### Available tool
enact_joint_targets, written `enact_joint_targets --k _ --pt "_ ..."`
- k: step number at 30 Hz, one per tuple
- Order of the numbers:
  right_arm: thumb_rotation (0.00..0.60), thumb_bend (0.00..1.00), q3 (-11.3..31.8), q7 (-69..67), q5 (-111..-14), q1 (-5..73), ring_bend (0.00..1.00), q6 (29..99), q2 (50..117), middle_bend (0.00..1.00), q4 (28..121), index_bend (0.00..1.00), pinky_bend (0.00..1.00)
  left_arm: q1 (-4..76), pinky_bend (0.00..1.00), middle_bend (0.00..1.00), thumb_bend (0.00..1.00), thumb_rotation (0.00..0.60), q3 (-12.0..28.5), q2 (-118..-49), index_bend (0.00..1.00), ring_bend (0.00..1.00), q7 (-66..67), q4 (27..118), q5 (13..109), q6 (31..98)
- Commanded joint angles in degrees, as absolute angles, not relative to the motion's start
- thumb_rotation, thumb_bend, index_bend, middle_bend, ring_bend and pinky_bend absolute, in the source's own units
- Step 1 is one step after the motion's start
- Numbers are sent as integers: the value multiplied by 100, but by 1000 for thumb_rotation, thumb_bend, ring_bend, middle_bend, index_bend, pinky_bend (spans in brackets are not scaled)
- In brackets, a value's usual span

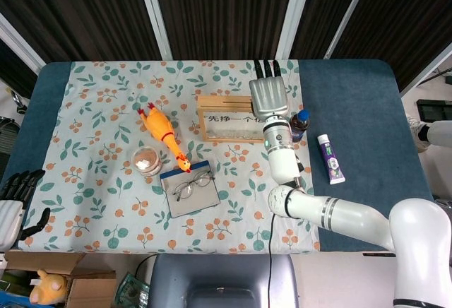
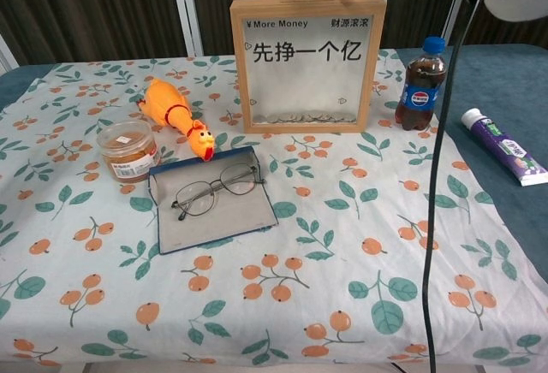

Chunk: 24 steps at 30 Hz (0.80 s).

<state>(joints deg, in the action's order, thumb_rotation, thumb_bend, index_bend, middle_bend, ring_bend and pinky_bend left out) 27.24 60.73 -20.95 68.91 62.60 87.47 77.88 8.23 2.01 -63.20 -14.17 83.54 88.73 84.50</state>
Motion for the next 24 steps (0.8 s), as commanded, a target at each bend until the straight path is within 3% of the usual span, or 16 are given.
enact_joint_targets --k 1,24 --pt "600 563 2646 6014 -2105 6920 0 6235 8764 144 7702 691 0 819 16 84 446 600 215 -6330 0 12 -1390 8358 8843 8453" --pt "600 563 2352 5785 -2315 7111 0 6219 9102 144 7212 691 0 790 17 84 445 600 234 -6326 0 12 -1370 8376 8793 8473"
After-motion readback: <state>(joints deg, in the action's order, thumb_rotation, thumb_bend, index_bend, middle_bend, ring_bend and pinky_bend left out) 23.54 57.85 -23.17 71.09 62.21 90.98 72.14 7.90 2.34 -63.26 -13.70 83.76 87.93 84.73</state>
